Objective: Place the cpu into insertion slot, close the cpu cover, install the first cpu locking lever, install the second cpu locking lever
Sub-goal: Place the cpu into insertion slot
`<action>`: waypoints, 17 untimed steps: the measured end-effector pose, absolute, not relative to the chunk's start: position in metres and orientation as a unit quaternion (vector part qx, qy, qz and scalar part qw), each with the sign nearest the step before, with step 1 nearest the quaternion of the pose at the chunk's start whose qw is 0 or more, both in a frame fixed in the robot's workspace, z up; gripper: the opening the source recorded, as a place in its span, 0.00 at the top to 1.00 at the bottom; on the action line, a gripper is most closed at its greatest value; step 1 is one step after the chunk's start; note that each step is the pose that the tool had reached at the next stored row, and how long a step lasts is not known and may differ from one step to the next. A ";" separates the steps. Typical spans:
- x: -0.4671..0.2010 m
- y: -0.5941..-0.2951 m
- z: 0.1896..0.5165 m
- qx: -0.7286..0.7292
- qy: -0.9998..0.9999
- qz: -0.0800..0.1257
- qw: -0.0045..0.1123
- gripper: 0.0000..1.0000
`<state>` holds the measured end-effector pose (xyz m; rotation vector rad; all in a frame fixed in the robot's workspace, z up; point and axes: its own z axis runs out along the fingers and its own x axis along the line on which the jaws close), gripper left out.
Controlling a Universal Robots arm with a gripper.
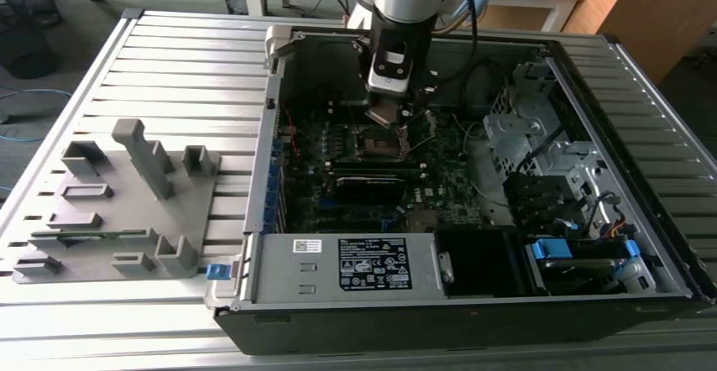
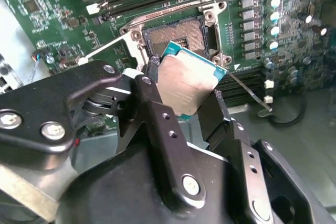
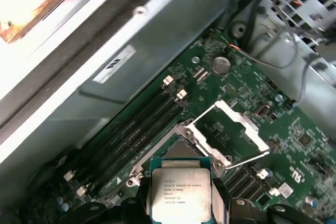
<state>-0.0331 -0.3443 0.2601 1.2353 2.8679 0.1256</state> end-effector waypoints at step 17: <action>-0.033 -0.344 0.255 0.531 0.846 0.038 0.014 0.46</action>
